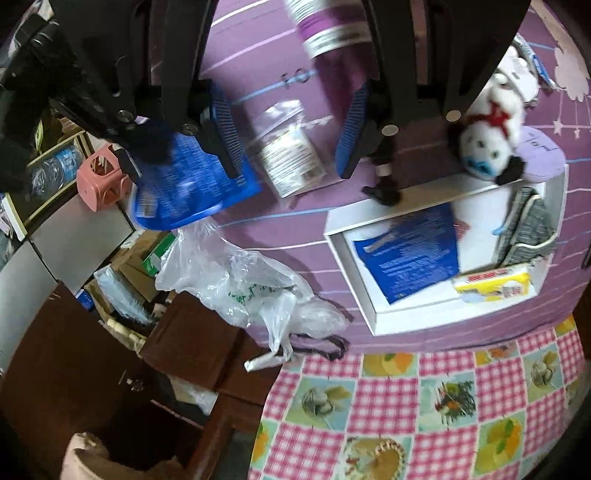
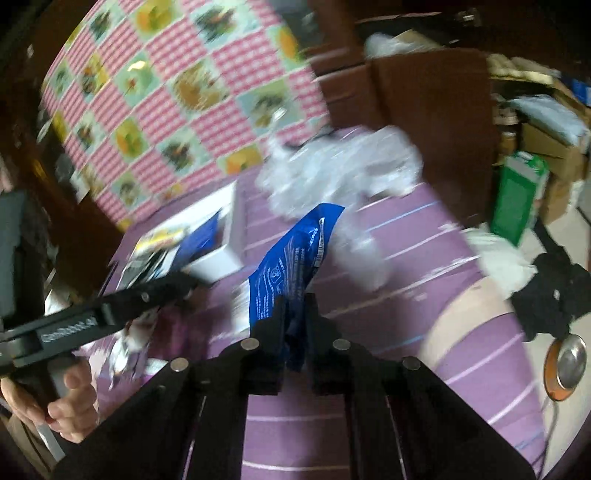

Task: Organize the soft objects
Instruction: 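Lift the blue bag off the table with the right tool, then grasp the clear labeled plastic bag with the left tool while the right tool holds the blue bag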

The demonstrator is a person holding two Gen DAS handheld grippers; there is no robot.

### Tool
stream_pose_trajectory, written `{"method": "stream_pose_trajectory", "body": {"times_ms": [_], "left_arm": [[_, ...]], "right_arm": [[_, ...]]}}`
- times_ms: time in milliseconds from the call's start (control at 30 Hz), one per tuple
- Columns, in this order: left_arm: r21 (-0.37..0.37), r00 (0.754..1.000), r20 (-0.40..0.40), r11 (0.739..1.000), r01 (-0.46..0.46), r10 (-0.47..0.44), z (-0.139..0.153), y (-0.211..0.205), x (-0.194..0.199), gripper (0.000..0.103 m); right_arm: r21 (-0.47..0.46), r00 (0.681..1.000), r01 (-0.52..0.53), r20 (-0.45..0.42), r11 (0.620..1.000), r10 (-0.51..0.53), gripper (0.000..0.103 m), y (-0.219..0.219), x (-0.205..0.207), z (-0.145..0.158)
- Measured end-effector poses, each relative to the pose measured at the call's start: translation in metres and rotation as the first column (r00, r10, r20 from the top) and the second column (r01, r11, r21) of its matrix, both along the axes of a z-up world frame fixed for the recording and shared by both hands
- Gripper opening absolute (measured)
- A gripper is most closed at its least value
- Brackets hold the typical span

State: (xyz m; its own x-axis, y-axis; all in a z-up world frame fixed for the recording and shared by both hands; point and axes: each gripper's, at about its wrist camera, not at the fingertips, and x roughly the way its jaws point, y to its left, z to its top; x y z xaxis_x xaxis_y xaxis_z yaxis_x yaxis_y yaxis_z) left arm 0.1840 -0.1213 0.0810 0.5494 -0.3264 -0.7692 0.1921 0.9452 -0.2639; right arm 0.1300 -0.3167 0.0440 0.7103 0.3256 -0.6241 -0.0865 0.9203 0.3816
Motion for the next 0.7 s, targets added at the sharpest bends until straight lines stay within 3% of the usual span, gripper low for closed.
{"method": "stream_pose_trajectory", "body": {"times_ms": [67, 200, 367, 400, 533, 700], "left_arm": [[0.025, 0.999, -0.049, 1.000, -0.004, 0.005, -0.008, -0.011, 0.013, 0.062], [0.099, 0.992, -0.112, 0.994, -0.040, 0.051, -0.023, -0.025, 0.028, 0.062], [0.091, 0.989, -0.133, 0.994, -0.054, 0.066, -0.035, -0.034, 0.039, 0.064], [0.114, 0.986, -0.145, 0.992, -0.062, 0.078, -0.038, -0.036, 0.041, 0.068], [0.252, 0.976, -0.166, 0.963, -0.098, 0.143, -0.051, -0.044, 0.050, 0.069], [0.240, 0.970, -0.199, 0.967, -0.087, 0.137, -0.059, -0.048, 0.052, 0.069]], "right_arm": [[0.042, 1.000, 0.023, 0.002, 0.999, -0.024, 0.010, -0.015, 0.002, 0.001], [0.086, 0.999, 0.045, -0.006, 0.995, -0.044, 0.010, -0.029, 0.003, 0.001], [0.100, 0.998, 0.055, 0.007, 0.993, -0.056, 0.010, -0.032, 0.001, 0.005], [0.097, 0.998, 0.060, 0.008, 0.993, -0.061, 0.010, -0.033, 0.000, 0.004], [0.091, 0.995, 0.099, 0.000, 0.991, -0.099, 0.010, -0.039, -0.001, 0.002], [0.078, 0.993, 0.119, -0.010, 0.990, -0.118, 0.010, -0.042, -0.001, 0.002]]}}
